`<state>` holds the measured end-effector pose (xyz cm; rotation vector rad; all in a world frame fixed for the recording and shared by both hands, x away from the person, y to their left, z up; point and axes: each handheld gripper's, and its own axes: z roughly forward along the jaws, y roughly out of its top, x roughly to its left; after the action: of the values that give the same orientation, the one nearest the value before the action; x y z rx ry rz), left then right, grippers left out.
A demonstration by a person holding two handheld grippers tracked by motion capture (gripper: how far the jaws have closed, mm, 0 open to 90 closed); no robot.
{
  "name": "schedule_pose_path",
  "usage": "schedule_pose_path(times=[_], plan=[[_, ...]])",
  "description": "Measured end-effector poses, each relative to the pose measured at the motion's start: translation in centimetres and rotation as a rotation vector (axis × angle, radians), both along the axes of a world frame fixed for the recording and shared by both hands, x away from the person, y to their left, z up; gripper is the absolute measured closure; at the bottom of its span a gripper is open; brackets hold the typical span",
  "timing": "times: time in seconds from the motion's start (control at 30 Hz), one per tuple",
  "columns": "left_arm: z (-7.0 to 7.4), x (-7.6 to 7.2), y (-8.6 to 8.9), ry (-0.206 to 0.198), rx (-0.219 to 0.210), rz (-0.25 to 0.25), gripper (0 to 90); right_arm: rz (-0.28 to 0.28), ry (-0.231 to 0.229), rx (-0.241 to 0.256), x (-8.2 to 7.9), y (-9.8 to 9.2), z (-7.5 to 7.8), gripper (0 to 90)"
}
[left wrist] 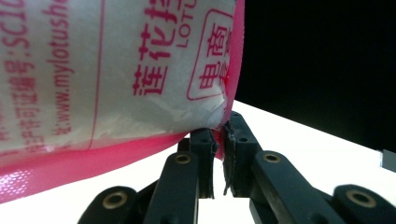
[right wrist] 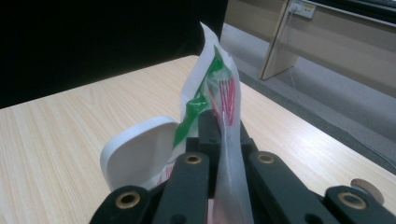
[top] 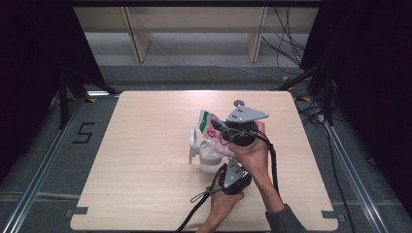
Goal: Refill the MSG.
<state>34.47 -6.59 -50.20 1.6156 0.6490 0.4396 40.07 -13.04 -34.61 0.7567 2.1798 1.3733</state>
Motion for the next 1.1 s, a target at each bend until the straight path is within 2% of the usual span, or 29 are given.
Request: schedule_pose_path(times=[0.17,0.2,0.3,0.33,0.43,0.5,0.53,0.6,0.67,0.7,0.83,0.87,0.9,0.93,1.07,1.1], plan=[[0.0,0.0,0.1,-0.003,0.000,0.002,82.9,0.005,-0.008,-0.010,0.0,-0.1,0.1,89.0],[0.0,0.1,0.1,-0.003,0.000,0.001,82.8,-0.001,-0.034,-0.011,0.1,0.0,0.0,89.0],[0.1,0.1,0.1,-0.006,0.000,0.004,82.8,0.014,-0.011,0.000,0.0,0.2,0.1,89.0],[0.0,0.1,0.1,-0.004,-0.004,-0.003,82.9,0.011,-0.003,-0.014,-0.1,0.2,0.1,89.0],[0.0,0.1,0.1,-0.002,-0.006,0.001,82.9,0.004,-0.021,-0.009,-0.1,0.4,0.0,89.0],[0.0,0.1,0.2,-0.003,-0.006,0.007,82.8,0.013,-0.007,-0.020,-0.2,0.5,0.0,88.9],[0.0,0.1,0.2,-0.004,-0.006,0.008,82.9,0.024,-0.023,-0.030,-0.1,0.5,0.1,88.9],[0.0,0.1,0.2,-0.004,-0.004,0.001,82.8,0.025,-0.027,-0.031,-0.1,0.5,0.1,88.9],[0.0,0.1,0.2,-0.004,-0.006,0.007,82.9,0.020,-0.007,-0.022,-0.2,0.5,0.0,88.9],[0.0,0.1,0.2,-0.003,-0.006,0.007,82.8,0.016,-0.022,-0.021,-0.1,0.6,0.0,88.9],[0.0,0.1,0.2,-0.001,-0.010,0.011,82.9,0.015,-0.035,-0.027,-0.1,0.6,0.0,88.8],[0.0,0.1,0.2,0.000,-0.013,0.010,82.8,0.014,-0.029,-0.024,-0.1,0.7,0.0,88.8],[0.1,0.1,0.2,0.002,-0.012,0.009,82.8,0.007,-0.004,-0.012,-0.3,0.8,-0.1,88.8],[0.0,0.1,0.2,0.000,-0.012,0.009,82.8,0.019,-0.020,-0.034,-0.2,0.8,0.0,88.8],[0.0,0.2,0.3,0.000,-0.009,0.008,82.8,0.024,-0.013,-0.032,-0.1,0.9,-0.1,88.6],[0.0,0.1,-0.2,0.013,-0.085,0.010,82.9,0.027,-0.005,-0.029,-0.1,1.0,-0.1,88.6]])
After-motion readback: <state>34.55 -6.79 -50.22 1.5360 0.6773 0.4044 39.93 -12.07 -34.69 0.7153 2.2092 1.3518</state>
